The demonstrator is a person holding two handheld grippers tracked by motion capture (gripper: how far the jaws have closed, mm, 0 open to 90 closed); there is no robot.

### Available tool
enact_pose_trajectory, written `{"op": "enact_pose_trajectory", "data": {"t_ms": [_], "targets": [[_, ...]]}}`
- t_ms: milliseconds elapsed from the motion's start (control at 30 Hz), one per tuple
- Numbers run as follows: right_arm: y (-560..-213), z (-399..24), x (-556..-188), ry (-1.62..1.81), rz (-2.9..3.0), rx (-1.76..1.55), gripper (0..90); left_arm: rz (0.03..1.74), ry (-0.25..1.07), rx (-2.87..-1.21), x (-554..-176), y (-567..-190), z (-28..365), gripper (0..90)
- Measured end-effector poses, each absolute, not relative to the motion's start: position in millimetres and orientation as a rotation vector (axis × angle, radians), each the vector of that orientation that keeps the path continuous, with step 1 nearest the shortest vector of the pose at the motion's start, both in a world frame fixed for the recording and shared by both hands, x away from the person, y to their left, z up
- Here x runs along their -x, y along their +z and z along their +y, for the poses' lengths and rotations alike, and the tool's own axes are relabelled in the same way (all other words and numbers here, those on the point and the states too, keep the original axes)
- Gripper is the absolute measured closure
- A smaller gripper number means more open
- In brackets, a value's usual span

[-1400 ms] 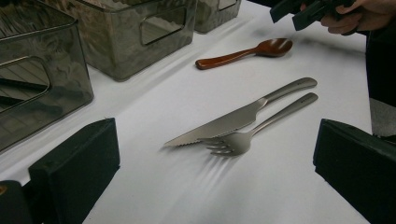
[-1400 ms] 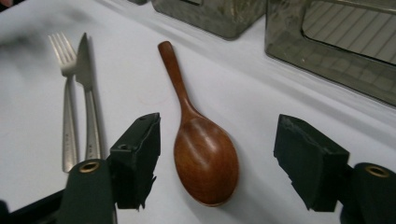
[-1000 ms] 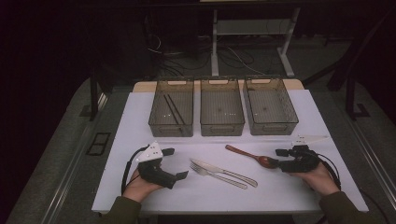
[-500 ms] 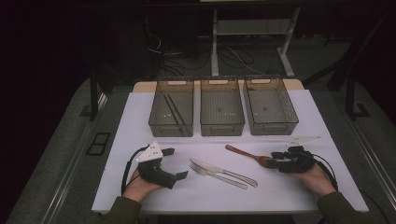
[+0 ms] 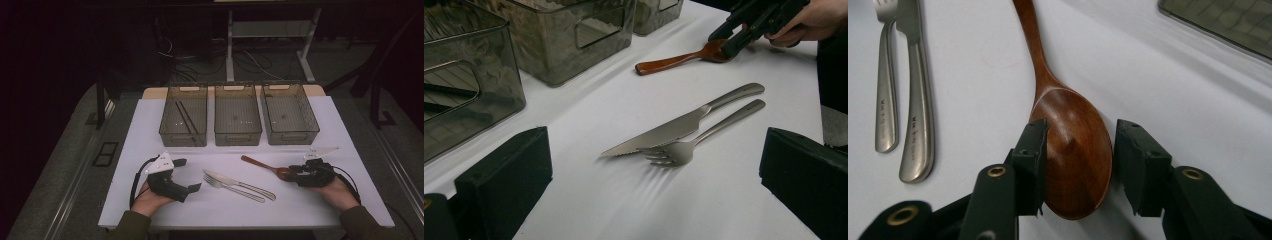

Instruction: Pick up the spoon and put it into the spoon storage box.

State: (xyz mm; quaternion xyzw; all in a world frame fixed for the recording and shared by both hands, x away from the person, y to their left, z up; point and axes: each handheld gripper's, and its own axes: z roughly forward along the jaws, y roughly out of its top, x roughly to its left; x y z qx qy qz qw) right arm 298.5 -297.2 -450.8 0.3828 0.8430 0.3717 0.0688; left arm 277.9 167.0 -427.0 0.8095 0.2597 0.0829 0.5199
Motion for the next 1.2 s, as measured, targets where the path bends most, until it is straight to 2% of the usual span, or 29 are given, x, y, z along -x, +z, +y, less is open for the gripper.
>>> {"op": "enact_pose_trajectory", "data": {"t_ms": [733,1200], "targets": [[-448.4,-295.6,-295.2,1.114,2.602,-1.075,65.3,0.629,0.197,-1.931,-277.0,-426.2,167.4,0.0],[-447.3,-292.7,-294.1,1.119,2.647,-1.052,74.2,0.628,0.195,-1.931,-276.9,-426.3,167.2,0.0]]}}
